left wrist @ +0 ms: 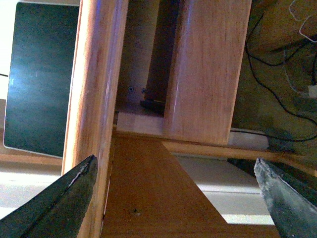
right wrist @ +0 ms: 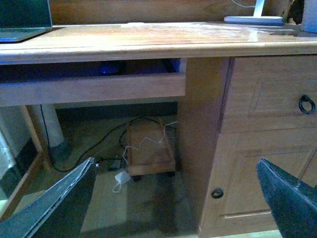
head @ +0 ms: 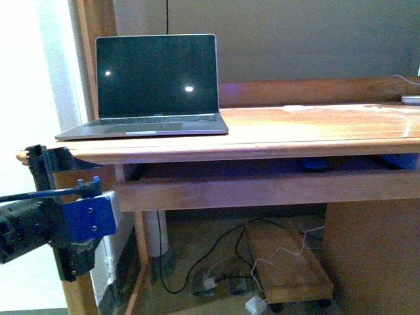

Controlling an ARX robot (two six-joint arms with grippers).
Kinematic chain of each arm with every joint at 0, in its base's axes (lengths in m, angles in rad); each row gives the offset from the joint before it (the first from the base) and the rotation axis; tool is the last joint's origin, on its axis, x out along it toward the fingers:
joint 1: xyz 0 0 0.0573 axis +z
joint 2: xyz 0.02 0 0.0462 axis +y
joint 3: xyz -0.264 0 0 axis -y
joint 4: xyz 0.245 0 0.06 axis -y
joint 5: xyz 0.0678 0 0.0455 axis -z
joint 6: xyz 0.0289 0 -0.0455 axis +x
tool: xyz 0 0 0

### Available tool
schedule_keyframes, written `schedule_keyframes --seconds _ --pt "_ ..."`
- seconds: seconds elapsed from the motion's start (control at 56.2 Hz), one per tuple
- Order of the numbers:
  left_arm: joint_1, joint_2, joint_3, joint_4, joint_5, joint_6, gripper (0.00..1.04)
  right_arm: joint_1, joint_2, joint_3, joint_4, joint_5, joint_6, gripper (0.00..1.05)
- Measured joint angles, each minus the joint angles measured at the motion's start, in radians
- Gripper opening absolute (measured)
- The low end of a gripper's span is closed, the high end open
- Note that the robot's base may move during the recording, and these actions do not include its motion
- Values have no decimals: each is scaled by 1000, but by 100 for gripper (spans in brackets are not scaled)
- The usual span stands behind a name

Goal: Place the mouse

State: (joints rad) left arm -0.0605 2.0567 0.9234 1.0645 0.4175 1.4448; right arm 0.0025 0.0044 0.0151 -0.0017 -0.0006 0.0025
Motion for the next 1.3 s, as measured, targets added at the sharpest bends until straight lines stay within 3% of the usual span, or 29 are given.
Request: schedule_keyframes --seconds 0.213,0.533,0.658,0.729,0.836,0.96,1.085,1.298 --pt "-30 107 139 -25 11 9 97 0 0 0 0 0 0 97" --pt "-65 262 351 -192 54 4 97 0 0 0 0 0 0 97" --pt "-98 160 339 -466 5 -126 97 0 0 0 0 0 0 97" --pt "-107 80 320 -643 24 -237 97 0 0 0 0 0 0 97" --pt "-116 -50 254 -868 98 -353 97 0 0 0 0 0 0 97" --pt "-154 -217 130 -1044 257 -502 97 0 0 0 0 0 0 97" --pt "-175 -328 40 -1017 324 -755 97 0 0 0 0 0 0 97" --pt "-175 -566 -52 -654 314 -1414 97 0 0 0 0 0 0 97"
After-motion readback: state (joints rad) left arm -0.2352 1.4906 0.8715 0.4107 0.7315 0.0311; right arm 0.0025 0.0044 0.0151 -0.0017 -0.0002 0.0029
